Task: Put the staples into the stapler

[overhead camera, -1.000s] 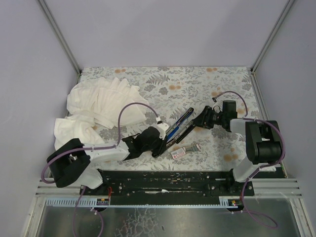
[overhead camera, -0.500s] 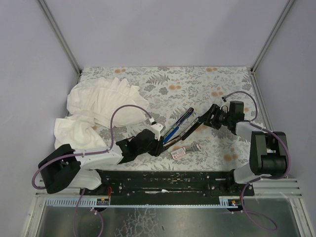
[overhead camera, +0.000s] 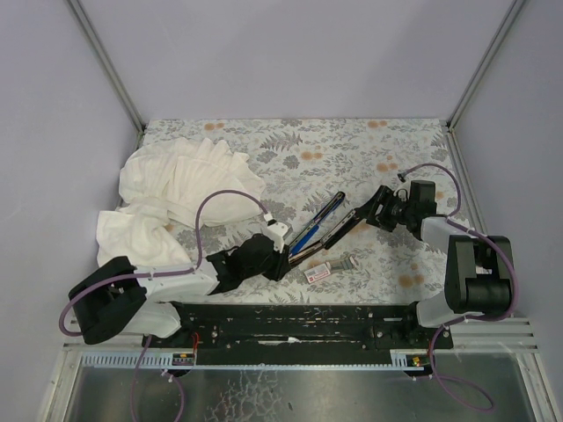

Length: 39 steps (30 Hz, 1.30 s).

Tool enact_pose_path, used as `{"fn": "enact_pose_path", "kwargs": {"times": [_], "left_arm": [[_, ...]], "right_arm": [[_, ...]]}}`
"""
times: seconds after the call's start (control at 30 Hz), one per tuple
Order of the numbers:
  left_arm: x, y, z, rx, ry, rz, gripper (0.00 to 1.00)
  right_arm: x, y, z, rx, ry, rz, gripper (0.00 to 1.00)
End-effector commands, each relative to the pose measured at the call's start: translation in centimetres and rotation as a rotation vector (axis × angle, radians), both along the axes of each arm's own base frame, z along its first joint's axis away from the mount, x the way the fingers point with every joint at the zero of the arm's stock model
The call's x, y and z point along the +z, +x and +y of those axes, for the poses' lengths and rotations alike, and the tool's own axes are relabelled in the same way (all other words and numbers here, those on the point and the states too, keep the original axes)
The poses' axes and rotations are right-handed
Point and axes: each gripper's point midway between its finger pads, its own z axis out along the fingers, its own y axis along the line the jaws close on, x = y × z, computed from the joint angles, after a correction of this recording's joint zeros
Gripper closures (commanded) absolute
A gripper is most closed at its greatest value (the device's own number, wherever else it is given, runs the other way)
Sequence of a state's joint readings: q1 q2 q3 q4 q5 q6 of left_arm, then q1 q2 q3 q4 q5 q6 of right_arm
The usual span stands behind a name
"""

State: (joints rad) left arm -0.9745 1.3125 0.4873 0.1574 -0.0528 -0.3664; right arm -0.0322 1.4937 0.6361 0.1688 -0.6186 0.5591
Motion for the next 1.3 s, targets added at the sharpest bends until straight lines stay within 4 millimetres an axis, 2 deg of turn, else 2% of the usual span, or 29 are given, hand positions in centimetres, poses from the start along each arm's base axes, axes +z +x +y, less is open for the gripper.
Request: {"fn": "enact_pose_path", "kwargs": {"times": [0.0, 0.43, 0.5, 0.57, 0.67, 0.9, 1.1, 1.2, 1.27], "left_arm": [[-1.7, -0.4, 0.7, 0.01, 0.023, 0.013, 0.72], [-3.2, -0.1, 1.8, 0.052, 0.097, 0.011, 0.8], [-3.6, 0.1, 2.2, 0.075, 0.121, 0.009, 0.82], [-3.8, 0.2, 2.6, 0.092, 0.134, 0.009, 0.83], [-4.0, 0.1, 2.9, 0.103, 0.139, 0.013, 0.83], [-4.2, 0.0, 3.1, 0.116, 0.148, 0.012, 0.84], [-3.4, -0.1, 2.5, 0.102, 0.124, 0.007, 0.84], [-2.2, -0.3, 1.7, 0.094, 0.077, 0.01, 0.83], [-0.9, -0.5, 1.1, 0.088, 0.033, 0.011, 0.79]], "right_arm": [[0.8, 0.4, 0.0, 0.001, 0.003, -0.021, 0.31], [0.6, 0.7, 0.3, 0.002, 0.078, 0.016, 0.29], [0.7, 0.9, 0.0, -0.007, 0.08, 0.017, 0.28], [0.9, 1.1, -0.4, -0.019, 0.082, 0.015, 0.22], [1.1, 1.3, -1.1, -0.039, 0.103, 0.021, 0.21], [2.0, 1.8, -3.1, -0.098, 0.193, 0.038, 0.24], [3.0, 1.7, -4.8, -0.121, 0.128, 0.013, 0.31], [3.5, 1.4, -5.2, -0.12, 0.077, 0.0, 0.32], [3.9, 1.0, -5.3, -0.111, 0.061, -0.008, 0.32]]}}
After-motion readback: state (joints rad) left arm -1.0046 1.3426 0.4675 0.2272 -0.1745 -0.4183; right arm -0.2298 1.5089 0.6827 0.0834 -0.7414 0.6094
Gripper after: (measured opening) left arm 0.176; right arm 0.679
